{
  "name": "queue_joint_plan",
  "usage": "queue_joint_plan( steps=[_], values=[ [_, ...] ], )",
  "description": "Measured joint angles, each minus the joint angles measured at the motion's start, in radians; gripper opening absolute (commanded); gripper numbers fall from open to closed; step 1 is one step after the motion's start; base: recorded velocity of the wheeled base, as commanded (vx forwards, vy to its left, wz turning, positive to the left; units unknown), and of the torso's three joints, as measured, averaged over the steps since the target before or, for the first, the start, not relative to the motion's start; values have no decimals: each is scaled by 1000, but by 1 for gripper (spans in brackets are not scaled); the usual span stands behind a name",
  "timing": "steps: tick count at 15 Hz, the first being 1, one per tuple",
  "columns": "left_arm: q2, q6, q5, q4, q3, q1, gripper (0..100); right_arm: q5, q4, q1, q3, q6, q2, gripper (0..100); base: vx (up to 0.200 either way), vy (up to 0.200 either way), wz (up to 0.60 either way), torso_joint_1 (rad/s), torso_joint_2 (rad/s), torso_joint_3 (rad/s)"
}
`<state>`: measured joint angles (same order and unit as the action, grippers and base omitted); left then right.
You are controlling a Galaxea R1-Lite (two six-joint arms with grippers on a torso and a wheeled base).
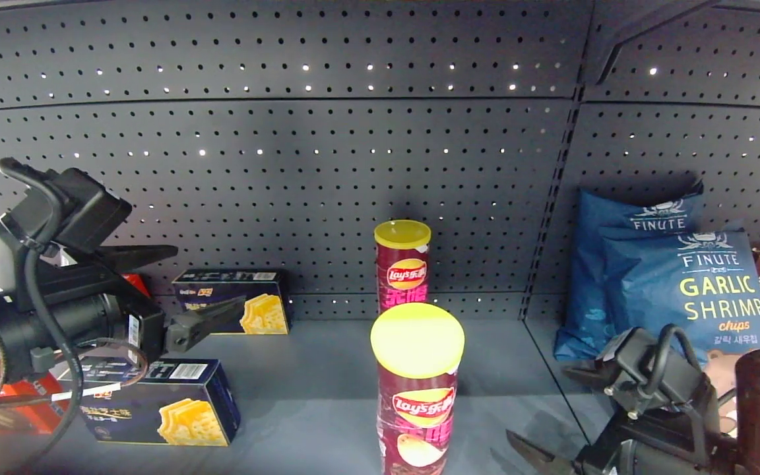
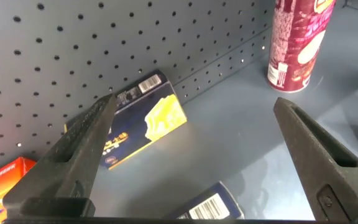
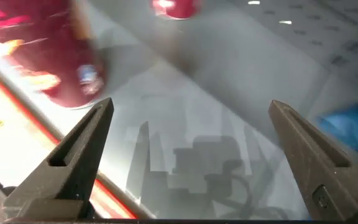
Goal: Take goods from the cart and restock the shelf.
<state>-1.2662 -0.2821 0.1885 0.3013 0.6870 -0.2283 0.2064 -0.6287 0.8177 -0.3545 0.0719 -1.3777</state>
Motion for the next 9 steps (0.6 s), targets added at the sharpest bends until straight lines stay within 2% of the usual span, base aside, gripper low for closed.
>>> queue_joint_plan(
  steps=[9],
  values=[
    [33, 5, -1, 0, -41, 4, 100, 1, 1, -77, 51, -4, 100, 100, 0, 0, 0, 0, 0, 0]
  ],
)
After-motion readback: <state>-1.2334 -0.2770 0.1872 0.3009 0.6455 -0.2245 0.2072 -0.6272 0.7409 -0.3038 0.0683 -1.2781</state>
